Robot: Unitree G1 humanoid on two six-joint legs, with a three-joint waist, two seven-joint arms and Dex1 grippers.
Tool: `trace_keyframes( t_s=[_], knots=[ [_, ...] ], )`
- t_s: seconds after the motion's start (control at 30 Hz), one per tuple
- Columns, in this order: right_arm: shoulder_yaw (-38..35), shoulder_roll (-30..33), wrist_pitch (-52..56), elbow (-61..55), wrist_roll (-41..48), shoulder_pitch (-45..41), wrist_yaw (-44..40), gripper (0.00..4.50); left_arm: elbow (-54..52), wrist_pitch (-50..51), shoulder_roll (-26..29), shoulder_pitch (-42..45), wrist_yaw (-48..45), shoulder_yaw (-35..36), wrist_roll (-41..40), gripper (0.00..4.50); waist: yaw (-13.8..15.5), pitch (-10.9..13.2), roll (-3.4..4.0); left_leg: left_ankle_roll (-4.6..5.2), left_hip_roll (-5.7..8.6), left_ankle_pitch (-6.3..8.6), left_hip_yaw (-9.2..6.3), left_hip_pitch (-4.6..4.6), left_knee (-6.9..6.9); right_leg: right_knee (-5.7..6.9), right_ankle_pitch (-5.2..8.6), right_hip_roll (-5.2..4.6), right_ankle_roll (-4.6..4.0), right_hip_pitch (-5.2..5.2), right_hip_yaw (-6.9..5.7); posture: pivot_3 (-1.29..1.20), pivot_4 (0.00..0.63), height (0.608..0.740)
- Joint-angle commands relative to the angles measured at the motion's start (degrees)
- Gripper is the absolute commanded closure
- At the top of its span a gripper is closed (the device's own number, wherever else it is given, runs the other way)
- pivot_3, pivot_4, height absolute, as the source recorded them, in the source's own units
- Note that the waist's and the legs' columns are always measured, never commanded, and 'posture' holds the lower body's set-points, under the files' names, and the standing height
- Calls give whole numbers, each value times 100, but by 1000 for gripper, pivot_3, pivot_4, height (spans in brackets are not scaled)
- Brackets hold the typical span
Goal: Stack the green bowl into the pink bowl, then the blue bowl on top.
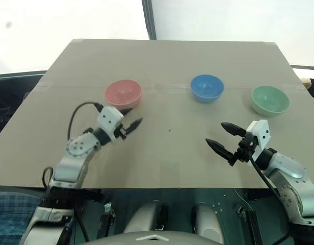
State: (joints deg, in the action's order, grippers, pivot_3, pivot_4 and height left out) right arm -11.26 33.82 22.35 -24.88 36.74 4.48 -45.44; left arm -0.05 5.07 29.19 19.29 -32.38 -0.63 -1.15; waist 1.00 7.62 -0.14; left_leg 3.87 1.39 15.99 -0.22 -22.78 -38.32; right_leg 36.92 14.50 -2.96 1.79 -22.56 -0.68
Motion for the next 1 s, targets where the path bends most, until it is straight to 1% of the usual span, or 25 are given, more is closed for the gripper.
trace_keyframes(
  t_s=[0.03, 0.1, 0.23, 0.37, 0.67, 0.73, 0.83, 0.87, 0.9, 0.93, 0.97, 1.0],
  knots=[
    [-152, -7, 92, -365, 291, -102, 92, 114, -90, 121, 209, 310, 58, -99, 339, 1714, -13, 0, 1, 0, 0, 0, 0, -1, 1, -1, 0, 1, 0, -1, 0, 0, 150, 740],
    [-150, 8, 116, -433, 359, -124, 101, 114, -72, 196, 297, 444, -3, -184, 481, 1714, -20, 0, 1, -17, 1, -10, 1, -3, 3, -4, 0, 1, 0, -2, 1, 0, 150, 740],
    [-191, 2, 156, -522, 476, -196, 184, 114, -61, 515, 468, 606, -126, -328, 691, 1714, -14, 1, -2, -17, 0, -10, 1, -4, 3, -5, 0, 2, 0, -2, 1, 0, 150, 740],
    [-177, 42, 180, -506, 440, -239, 229, 114, -87, 710, 699, 638, -193, -538, 1030, 1714, -16, 2, -3, 2, -1, 1, 1, -1, 0, 1, 0, 1, 0, -1, 1, 0, 150, 740],
    [-179, 51, 163, -443, 374, -273, 251, 114, 119, 1034, 781, 734, -20, -544, 1398, 1714, -9, 2, -3, 1, 0, 1, 0, -4, 0, -1, 0, 1, 0, -2, 1, 0, 150, 740],
    [-170, 47, 152, -416, 353, -290, 251, 114, 362, 955, 765, 843, -36, -582, 1420, 1714, -11, 2, -3, 2, 0, 1, 1, -4, 0, 1, 0, 1, 0, -2, 0, 0, 150, 740],
    [-112, 10, 139, -361, 301, -367, 273, 114, 1117, 548, 790, 1226, -158, -782, 1488, 1714, -4, 2, -3, 2, 0, 1, 0, -2, -3, 4, 0, 1, 0, -2, 0, 0, 150, 740],
    [-95, -2, 134, -350, 282, -385, 274, 0, 1296, 442, 804, 1324, -209, -823, 1500, 2230, -5, 2, -4, 3, 0, 1, 1, -3, -4, 5, 0, 1, 0, -2, 0, 0, 150, 740],
    [-82, -12, 130, -346, 268, -394, 270, 0, 1470, 346, 820, 1439, -300, -870, 1502, 2447, -4, 2, -4, 3, 1, 1, 0, -2, -5, 6, 0, 2, 1, -2, -1, 0, 150, 740],
    [-76, -19, 126, -345, 258, -397, 266, 0, 1599, 275, 829, 1529, -358, -899, 1499, 2947, -4, 2, -4, 3, 1, 1, 1, -3, -5, 6, 0, 2, 1, -2, -1, 0, 150, 740],
    [-74, -24, 124, -349, 250, -395, 264, 0, 1713, 187, 838, 1618, -388, -925, 1508, 3142, -6, 2, -5, 2, 1, 0, 0, -4, -5, 5, 0, 2, 1, -3, -1, 0, 150, 740],
    [-77, -27, 120, -348, 242, -394, 258, 0, 1814, 97, 846, 1698, -411, -948, 1526, 3797, -9, 2, -5, -11, 2, -7, 1, -6, -5, 4, 0, 3, 1, -4, -1, 0, 150, 740]
  ],
)
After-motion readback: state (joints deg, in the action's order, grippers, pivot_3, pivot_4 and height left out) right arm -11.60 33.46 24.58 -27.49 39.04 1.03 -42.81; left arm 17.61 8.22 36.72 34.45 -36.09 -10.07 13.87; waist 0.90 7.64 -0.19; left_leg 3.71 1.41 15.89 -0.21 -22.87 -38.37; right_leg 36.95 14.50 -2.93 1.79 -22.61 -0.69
